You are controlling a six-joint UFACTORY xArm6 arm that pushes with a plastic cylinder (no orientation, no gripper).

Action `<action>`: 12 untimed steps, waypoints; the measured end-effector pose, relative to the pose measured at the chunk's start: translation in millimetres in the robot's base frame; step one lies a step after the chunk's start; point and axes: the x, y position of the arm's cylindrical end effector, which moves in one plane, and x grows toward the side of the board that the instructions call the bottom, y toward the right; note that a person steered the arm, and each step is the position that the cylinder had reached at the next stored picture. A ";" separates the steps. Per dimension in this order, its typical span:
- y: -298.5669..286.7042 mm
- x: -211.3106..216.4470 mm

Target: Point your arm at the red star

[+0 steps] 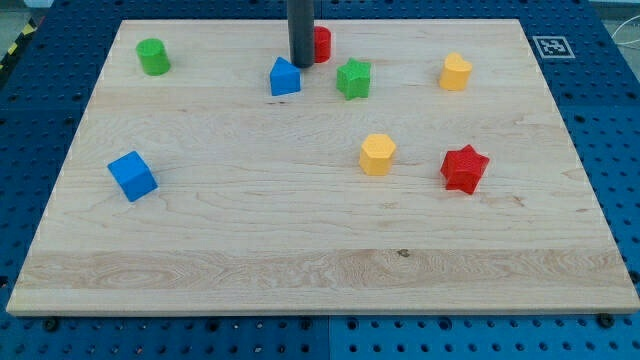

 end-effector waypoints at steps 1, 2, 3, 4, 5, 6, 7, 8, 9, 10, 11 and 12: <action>-1.0 20.1; 1.3 36.8; 9.0 75.5; 20.2 114.9; 27.9 154.7; 33.8 198.0; 42.9 242.1; 62.9 282.4; 101.2 295.9; 153.3 281.6; 197.9 254.7; 231.1 216.4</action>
